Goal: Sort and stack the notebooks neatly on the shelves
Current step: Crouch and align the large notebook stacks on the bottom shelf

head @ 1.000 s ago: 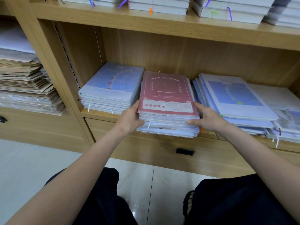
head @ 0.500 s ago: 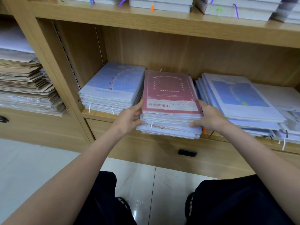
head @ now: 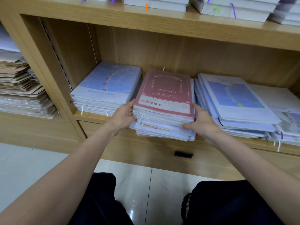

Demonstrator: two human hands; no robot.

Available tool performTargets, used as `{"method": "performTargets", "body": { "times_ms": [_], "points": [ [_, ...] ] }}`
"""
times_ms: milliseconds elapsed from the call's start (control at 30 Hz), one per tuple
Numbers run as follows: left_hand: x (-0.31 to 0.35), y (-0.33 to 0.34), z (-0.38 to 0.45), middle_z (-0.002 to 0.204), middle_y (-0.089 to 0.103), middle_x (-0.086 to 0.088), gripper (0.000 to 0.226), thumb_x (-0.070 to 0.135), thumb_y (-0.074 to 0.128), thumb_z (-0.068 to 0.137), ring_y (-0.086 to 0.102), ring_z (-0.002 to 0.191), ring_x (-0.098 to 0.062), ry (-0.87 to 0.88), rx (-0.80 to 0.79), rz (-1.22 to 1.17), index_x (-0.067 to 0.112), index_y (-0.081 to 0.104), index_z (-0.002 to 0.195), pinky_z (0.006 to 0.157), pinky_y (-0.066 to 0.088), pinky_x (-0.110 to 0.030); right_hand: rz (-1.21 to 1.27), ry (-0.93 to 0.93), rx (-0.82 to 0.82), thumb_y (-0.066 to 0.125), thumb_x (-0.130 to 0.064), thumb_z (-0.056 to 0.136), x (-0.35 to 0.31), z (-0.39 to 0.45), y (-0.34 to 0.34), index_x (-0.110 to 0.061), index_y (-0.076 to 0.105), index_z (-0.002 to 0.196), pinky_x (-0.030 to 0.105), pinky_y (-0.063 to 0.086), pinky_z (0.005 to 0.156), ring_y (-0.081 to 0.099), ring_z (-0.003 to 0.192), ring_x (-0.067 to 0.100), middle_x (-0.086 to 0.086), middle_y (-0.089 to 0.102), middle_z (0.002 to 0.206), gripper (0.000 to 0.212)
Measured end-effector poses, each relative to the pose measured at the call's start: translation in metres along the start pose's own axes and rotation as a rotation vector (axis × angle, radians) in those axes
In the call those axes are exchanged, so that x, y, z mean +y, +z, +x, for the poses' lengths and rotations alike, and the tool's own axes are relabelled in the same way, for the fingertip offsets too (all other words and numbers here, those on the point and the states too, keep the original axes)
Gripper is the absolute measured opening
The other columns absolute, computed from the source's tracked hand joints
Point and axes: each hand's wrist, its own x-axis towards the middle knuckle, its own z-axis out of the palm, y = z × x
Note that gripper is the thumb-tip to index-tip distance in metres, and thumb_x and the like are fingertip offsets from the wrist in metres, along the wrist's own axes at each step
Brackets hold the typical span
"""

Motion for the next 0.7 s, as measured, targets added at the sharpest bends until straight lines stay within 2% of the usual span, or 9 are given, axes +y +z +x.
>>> {"method": "performTargets", "body": {
  "times_ms": [100, 167, 233, 300, 400, 467, 567, 700],
  "points": [
    [0.002, 0.002, -0.002, 0.125, 0.050, 0.000, 0.066, -0.018, 0.043, 0.088, 0.046, 0.119, -0.013, 0.005, -0.024, -0.052, 0.010, 0.026, 0.145, 0.090, 0.035, -0.008, 0.159, 0.000, 0.014, 0.077, 0.001, 0.072, -0.001, -0.007, -0.004, -0.021, 0.031, 0.143, 0.041, 0.044, 0.102, 0.056, 0.114, 0.022, 0.001, 0.059, 0.123, 0.087],
    [-0.001, 0.001, -0.003, 0.135, 0.048, -0.006, 0.066, -0.018, 0.043, 0.088, 0.044, 0.127, -0.016, 0.011, -0.030, -0.066, 0.009, 0.025, 0.146, 0.096, 0.033, -0.012, 0.267, -0.003, 0.013, 0.072, 0.007, 0.074, -0.005, -0.015, -0.008, -0.018, 0.032, 0.143, 0.034, 0.047, 0.095, 0.059, 0.106, 0.021, 0.003, 0.062, 0.114, 0.084],
    [-0.002, 0.001, -0.006, 0.137, 0.047, -0.007, 0.067, -0.018, 0.043, 0.088, 0.042, 0.128, -0.015, 0.013, -0.044, -0.058, 0.009, 0.025, 0.146, 0.094, 0.032, -0.008, 0.307, -0.012, 0.004, 0.070, 0.009, 0.075, -0.004, -0.021, -0.010, -0.018, 0.033, 0.143, 0.030, 0.047, 0.091, 0.060, 0.103, 0.020, 0.002, 0.062, 0.111, 0.082],
    [-0.003, 0.004, -0.010, 0.136, 0.046, -0.006, 0.069, -0.019, 0.041, 0.088, 0.041, 0.127, -0.014, 0.008, -0.076, -0.034, 0.011, 0.022, 0.147, 0.090, 0.031, -0.004, 0.292, 0.002, -0.009, 0.071, 0.008, 0.075, -0.002, -0.023, -0.009, -0.019, 0.033, 0.143, 0.034, 0.047, 0.096, 0.060, 0.106, 0.020, 0.001, 0.063, 0.115, 0.083],
    [0.002, 0.010, -0.013, 0.132, 0.044, 0.001, 0.075, -0.021, 0.040, 0.086, 0.040, 0.124, -0.012, 0.005, -0.131, -0.026, 0.015, 0.016, 0.148, 0.098, 0.032, -0.014, 0.200, 0.012, 0.018, 0.074, 0.004, 0.074, 0.001, -0.024, -0.006, -0.020, 0.033, 0.142, 0.039, 0.041, 0.104, 0.054, 0.116, 0.020, 0.000, 0.058, 0.124, 0.083],
    [0.004, 0.012, -0.014, 0.126, 0.044, 0.002, 0.077, -0.023, 0.039, 0.084, 0.041, 0.122, -0.013, -0.003, -0.137, -0.048, 0.013, 0.015, 0.147, 0.095, 0.033, -0.013, 0.159, 0.002, 0.018, 0.074, 0.003, 0.075, 0.001, -0.025, -0.002, -0.022, 0.034, 0.140, 0.035, 0.039, 0.104, 0.050, 0.117, 0.018, -0.003, 0.055, 0.123, 0.081],
    [0.004, 0.011, -0.021, 0.128, 0.046, -0.002, 0.078, -0.030, 0.032, 0.080, 0.043, 0.122, -0.014, -0.006, -0.120, -0.100, 0.010, 0.020, 0.146, 0.084, 0.036, -0.001, 0.124, -0.001, 0.031, 0.074, 0.000, 0.075, 0.001, -0.030, -0.002, -0.021, 0.030, 0.143, 0.034, 0.038, 0.105, 0.046, 0.124, 0.020, -0.002, 0.051, 0.131, 0.084],
    [-0.002, 0.006, -0.032, 0.138, 0.046, -0.009, 0.079, -0.031, 0.026, 0.079, 0.043, 0.129, -0.017, -0.026, -0.052, -0.185, 0.010, 0.023, 0.146, 0.093, 0.035, -0.009, 0.097, -0.030, 0.034, 0.073, -0.004, 0.079, -0.005, -0.031, -0.002, -0.018, 0.024, 0.148, 0.028, 0.031, 0.104, 0.035, 0.134, 0.021, 0.000, 0.039, 0.144, 0.086]
  ]
}}
